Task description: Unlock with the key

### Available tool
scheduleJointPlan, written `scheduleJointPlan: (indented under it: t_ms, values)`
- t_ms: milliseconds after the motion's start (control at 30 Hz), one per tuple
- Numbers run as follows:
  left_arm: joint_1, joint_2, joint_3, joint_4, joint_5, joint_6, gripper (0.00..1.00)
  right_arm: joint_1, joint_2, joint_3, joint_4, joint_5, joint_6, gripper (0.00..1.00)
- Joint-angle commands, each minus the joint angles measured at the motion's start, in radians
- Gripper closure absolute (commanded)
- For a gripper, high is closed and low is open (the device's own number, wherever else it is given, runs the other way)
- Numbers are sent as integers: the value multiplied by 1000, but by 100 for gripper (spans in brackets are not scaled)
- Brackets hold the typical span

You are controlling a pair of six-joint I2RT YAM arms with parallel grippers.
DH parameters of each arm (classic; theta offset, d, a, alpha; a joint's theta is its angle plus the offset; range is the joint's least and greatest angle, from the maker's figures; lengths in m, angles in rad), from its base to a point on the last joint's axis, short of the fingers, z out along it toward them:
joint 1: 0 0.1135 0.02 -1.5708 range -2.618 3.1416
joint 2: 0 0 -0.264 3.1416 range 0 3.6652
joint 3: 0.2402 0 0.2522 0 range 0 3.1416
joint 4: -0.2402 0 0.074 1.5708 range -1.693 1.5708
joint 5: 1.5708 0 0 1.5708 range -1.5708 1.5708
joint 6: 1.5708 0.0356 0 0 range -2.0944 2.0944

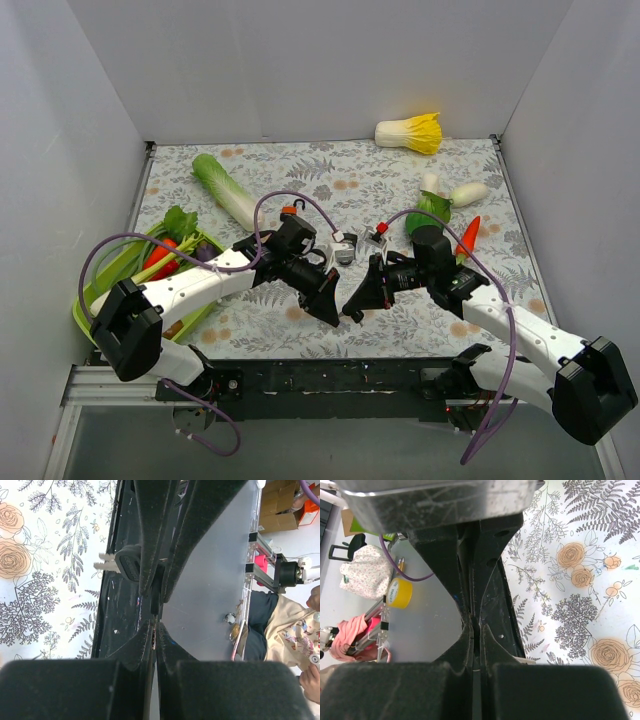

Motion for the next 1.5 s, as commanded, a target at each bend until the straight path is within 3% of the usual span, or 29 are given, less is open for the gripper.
scheduleJointPlan:
  t_ms: [0,33,100,233,267,400,500,633,1033,1467]
  values:
    - [2,-21,25,50,-74,-25,100,8,-4,-14,68,-59,21,99]
    - [2,-31,17,94,-106,-42,98,8,-5,-19,82,-62,26,99]
    - [2,-59,-15,153,-217,-80,82,6,-9,-26,105,-50,39,99]
    - [7,-135,-64,308,-378,-172,7,-11,-48,-37,101,59,55,99]
    - [13,-145,-70,325,-416,-185,3,-21,-64,-40,90,92,56,99]
    - [37,-191,-124,400,-683,-303,2,-191,-156,-61,10,255,58,99]
    - [39,-186,-171,449,-785,-376,2,-311,-216,-52,-101,352,38,99]
    - [39,-58,-153,429,-906,-403,2,-357,-283,-19,-191,477,12,99]
    - [33,396,169,323,-1079,-285,2,-359,-404,-38,-248,521,41,99]
    - [8,561,327,268,-1104,-205,2,-360,-383,-86,-202,498,58,99]
